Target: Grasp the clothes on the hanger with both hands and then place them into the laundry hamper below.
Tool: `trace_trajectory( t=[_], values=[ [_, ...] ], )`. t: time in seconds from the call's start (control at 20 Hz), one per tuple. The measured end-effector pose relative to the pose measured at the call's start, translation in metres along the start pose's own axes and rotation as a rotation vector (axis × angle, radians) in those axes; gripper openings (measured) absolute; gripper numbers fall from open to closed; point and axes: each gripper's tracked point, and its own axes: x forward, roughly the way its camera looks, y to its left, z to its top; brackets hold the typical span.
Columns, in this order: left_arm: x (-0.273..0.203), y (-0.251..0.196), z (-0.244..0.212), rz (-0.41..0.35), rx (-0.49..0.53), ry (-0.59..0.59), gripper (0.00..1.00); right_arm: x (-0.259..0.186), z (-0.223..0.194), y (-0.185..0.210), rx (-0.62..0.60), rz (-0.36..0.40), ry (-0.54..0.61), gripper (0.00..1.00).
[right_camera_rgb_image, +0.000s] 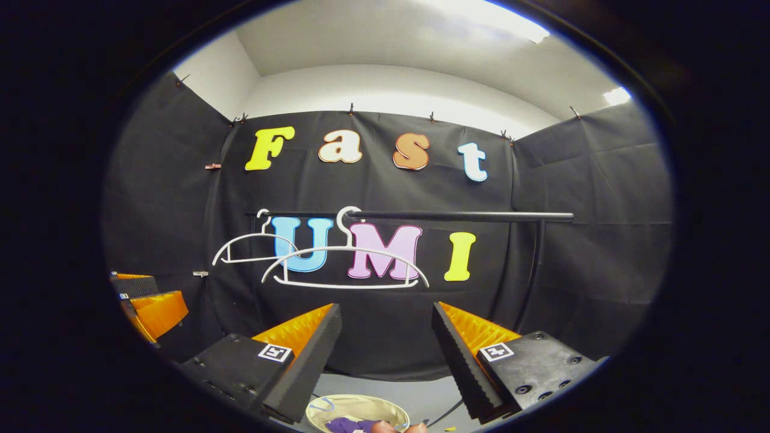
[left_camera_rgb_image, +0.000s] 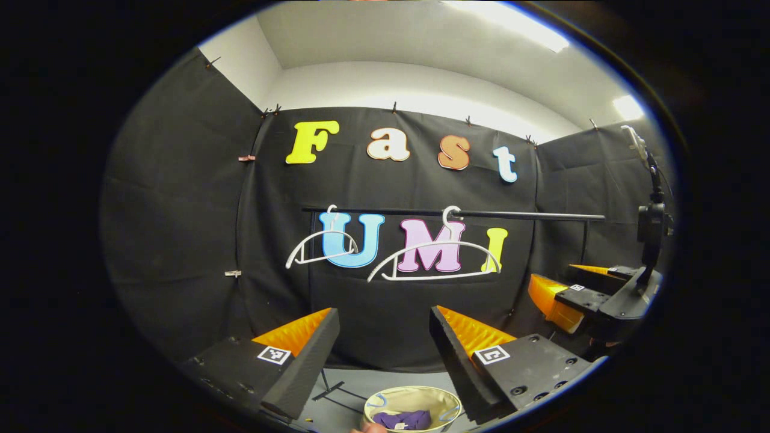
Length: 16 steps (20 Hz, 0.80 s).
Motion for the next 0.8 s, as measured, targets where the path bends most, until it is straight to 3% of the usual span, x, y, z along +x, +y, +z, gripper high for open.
trace_trajectory(
  t=[0.8],
  values=[
    [-0.023, -0.027, -0.008, -0.074, 0.030, 0.003, 0.95, -0.034, 0.018, -0.002, 0.044, -0.001, -0.058, 0.97]
  ],
)
